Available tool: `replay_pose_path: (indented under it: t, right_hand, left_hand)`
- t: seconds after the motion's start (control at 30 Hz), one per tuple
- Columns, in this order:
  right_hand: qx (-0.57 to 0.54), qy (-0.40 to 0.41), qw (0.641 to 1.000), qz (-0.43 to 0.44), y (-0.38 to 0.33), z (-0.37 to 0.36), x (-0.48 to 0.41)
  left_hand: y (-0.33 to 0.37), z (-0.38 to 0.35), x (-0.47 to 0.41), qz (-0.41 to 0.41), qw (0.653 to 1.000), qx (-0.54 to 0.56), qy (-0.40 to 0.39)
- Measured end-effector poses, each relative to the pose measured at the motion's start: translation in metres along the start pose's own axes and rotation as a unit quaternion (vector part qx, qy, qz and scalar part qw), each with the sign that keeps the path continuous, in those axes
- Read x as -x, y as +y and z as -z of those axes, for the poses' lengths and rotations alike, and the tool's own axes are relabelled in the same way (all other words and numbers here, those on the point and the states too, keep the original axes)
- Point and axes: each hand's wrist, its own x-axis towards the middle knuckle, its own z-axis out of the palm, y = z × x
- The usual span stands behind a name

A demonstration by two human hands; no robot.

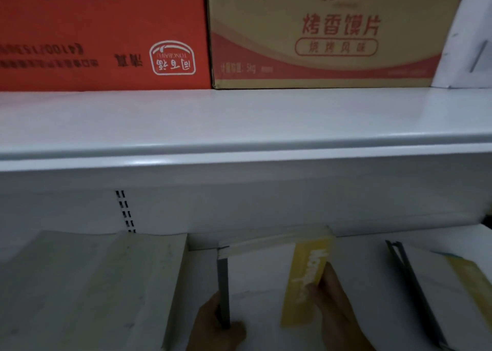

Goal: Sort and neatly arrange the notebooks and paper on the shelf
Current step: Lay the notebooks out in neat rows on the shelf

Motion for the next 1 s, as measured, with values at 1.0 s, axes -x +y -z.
replay_pose_path:
  t: [1.0]
  right_hand:
    - [0.246, -0.098, 0.898, -0.35, 0.035, -0.058, -0.074]
  left_hand:
    - [0.005, 0.038, 0.02, -0.185, 0.777, -0.598, -0.066]
